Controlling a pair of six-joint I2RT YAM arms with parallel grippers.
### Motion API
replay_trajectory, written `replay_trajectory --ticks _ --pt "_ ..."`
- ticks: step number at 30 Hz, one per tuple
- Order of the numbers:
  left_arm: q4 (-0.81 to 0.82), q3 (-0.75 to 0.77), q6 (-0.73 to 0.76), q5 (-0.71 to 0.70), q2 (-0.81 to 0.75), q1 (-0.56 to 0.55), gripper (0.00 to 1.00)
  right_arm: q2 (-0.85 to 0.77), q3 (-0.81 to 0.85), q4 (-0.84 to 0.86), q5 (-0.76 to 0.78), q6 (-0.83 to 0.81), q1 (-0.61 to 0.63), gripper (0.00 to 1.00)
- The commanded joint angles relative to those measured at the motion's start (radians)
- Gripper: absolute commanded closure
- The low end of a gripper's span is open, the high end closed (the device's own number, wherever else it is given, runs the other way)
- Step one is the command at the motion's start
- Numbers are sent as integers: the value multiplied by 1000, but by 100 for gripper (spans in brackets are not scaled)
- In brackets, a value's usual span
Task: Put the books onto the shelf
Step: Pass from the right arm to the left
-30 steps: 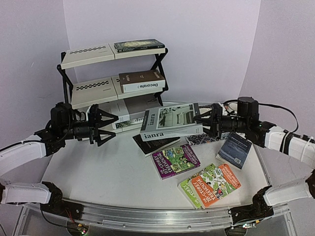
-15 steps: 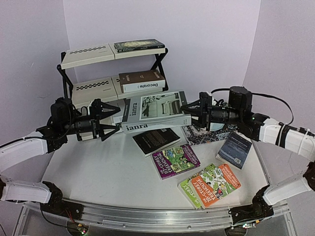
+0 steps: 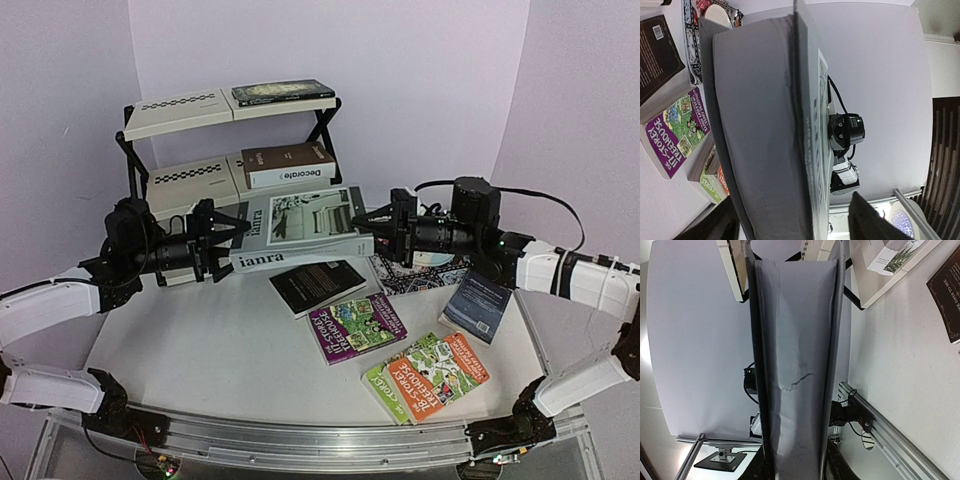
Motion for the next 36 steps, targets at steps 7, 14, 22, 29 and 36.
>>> replay_trajectory --ticks 7,14,22,29,36 --pt "87 -3 -33 -67 -57 -11 58 7 42 97 9 -25 11 39" --pt "88 -68 -47 -167 -123 -8 61 -15 64 -60 43 -138 11 10" --pt "85 -177 -57 -318 -256 32 64 -61 106 -357 139 -351 12 2" --pt "-1 -187 -34 -361 -343 153 67 -102 132 -546 241 -539 11 2" --pt "-142 -53 58 -352 -300 213 67 -90 155 -605 259 -613 11 2"
